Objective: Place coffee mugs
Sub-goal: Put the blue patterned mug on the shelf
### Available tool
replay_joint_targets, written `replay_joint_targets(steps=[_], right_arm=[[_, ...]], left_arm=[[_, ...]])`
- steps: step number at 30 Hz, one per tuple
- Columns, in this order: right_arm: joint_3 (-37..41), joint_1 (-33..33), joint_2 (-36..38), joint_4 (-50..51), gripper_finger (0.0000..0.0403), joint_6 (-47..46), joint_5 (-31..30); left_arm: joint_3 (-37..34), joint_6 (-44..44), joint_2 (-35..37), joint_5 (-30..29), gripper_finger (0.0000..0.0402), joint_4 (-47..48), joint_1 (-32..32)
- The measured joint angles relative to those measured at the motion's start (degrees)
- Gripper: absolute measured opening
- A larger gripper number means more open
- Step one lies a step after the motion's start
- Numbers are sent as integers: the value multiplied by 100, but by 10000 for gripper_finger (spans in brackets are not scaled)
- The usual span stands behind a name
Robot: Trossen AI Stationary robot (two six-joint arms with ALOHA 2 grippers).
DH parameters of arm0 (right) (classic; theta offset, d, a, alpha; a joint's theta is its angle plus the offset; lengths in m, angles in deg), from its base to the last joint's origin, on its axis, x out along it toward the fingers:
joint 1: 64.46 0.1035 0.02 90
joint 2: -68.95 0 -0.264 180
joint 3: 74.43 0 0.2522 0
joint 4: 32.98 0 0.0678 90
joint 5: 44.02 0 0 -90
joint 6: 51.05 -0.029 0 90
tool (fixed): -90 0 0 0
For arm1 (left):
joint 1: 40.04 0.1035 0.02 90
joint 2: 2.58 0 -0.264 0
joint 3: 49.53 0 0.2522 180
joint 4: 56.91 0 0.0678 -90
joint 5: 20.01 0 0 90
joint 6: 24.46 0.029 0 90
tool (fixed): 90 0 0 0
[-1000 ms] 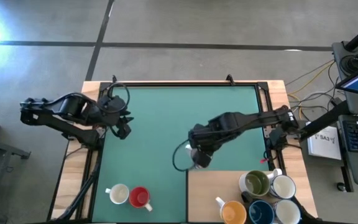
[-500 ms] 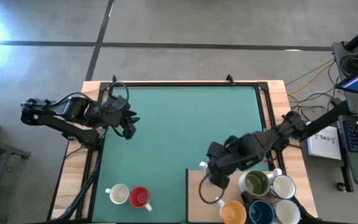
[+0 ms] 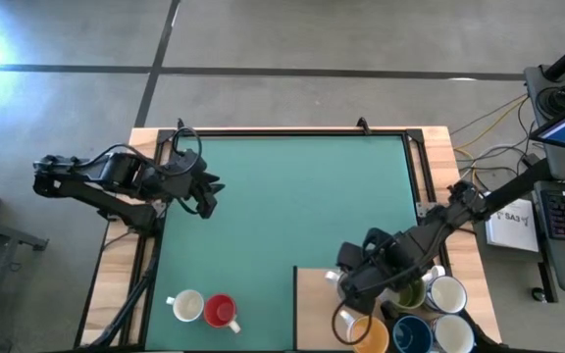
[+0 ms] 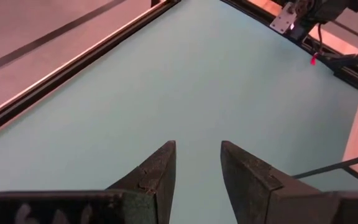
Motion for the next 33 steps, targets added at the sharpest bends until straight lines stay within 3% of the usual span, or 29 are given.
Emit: replay_joint_targets(steps=[14,33], right_arm=[[834,246,756,-29,27,-752,16],[1110,304,717,-391,27,-508,-136]], left_arm=[[0,-44,0,2,109,-24,0],[0,-83,0,2,109,-18,-2]])
